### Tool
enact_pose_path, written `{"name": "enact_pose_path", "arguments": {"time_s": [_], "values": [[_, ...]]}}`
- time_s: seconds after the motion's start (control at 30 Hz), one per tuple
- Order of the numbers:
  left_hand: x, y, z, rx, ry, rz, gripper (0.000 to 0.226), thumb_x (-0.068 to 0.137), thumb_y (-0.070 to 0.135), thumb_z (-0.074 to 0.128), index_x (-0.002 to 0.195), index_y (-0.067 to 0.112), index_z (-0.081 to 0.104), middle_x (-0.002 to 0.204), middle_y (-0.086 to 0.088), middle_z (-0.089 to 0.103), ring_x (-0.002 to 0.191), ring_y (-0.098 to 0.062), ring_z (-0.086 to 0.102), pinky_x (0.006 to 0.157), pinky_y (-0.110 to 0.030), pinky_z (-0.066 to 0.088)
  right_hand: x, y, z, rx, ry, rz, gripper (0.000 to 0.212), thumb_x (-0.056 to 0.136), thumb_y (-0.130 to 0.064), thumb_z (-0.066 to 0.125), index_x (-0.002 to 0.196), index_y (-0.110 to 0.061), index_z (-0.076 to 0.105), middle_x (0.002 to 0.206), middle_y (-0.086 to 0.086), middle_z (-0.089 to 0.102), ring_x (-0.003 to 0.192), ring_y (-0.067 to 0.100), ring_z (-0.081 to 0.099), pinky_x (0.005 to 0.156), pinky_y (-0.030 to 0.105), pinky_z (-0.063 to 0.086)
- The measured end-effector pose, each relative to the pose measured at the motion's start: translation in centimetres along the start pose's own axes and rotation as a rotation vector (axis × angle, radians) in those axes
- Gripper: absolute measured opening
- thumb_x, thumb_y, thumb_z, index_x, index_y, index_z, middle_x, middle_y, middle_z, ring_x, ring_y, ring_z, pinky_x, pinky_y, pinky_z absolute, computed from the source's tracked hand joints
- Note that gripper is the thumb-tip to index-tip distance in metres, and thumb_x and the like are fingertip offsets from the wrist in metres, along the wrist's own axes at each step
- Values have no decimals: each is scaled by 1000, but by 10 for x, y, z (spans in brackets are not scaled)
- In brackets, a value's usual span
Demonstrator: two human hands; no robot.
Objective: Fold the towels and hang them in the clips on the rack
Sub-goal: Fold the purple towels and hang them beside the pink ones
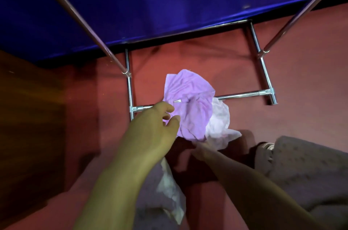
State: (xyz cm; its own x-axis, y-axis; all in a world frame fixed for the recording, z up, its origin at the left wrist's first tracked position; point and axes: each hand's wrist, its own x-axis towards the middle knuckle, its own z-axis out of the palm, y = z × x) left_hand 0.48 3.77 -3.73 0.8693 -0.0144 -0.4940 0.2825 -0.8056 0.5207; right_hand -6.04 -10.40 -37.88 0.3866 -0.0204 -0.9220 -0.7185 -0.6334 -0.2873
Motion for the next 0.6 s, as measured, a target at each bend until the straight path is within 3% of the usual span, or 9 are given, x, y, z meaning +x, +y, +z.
{"name": "enact_pose_path", "arguments": {"time_s": [0.13,0.2,0.23,0.33,0.4,0.47,0.53,0.6], "values": [[1,0,-1,-1,-13,-10,26,90,34,54,116,32,58,110,14,63,95,-4,59,77,-17,37,-4,-24,-9,-72,113,-45,45,93,-25,49,134,-7,47,136,11,50,124,26,47,71,7,39],[3,1,-1,11,-19,-27,27,90,35,54,117,32,58,110,14,63,97,-5,59,79,-18,38,-14,-40,-19,50,220,-63,37,96,-16,43,128,0,51,134,18,50,125,29,46,93,22,37],[4,1,-1,19,-19,-34,27,90,35,54,117,31,58,110,14,63,97,-5,59,79,-18,38,-18,-44,-23,86,270,-84,35,96,-14,42,125,2,55,132,19,53,123,30,48,95,25,35],[5,3,-1,19,-10,-39,27,90,33,54,116,30,59,109,13,64,93,-6,59,78,-18,39,-39,-51,-34,238,380,-60,27,94,-17,50,111,-4,67,119,17,64,113,30,58,90,28,41],[5,3,-1,6,-4,-39,24,90,30,55,114,27,60,106,11,65,92,-9,60,78,-19,39,-55,-56,-39,392,455,-78,14,88,-14,59,87,-10,72,101,17,70,98,31,64,86,34,46],[6,0,-1,-25,0,-37,21,89,27,57,110,24,62,102,8,66,91,-13,61,79,-22,42,-72,-61,-45,576,489,-104,23,82,-7,62,65,-21,63,82,8,68,84,29,64,82,41,51],[7,-5,0,-59,2,-38,17,89,25,58,105,23,63,100,5,68,93,-17,63,82,-26,46,-97,-64,-56,630,520,-169,27,83,-3,57,64,-23,57,77,2,62,80,24,62,81,37,51],[6,-10,0,-72,0,-43,19,89,24,58,106,20,63,101,1,68,95,-20,64,84,-29,48,-127,-69,-71,638,559,-274,24,84,1,52,69,-18,55,77,2,59,77,20,58,75,22,50]]}}
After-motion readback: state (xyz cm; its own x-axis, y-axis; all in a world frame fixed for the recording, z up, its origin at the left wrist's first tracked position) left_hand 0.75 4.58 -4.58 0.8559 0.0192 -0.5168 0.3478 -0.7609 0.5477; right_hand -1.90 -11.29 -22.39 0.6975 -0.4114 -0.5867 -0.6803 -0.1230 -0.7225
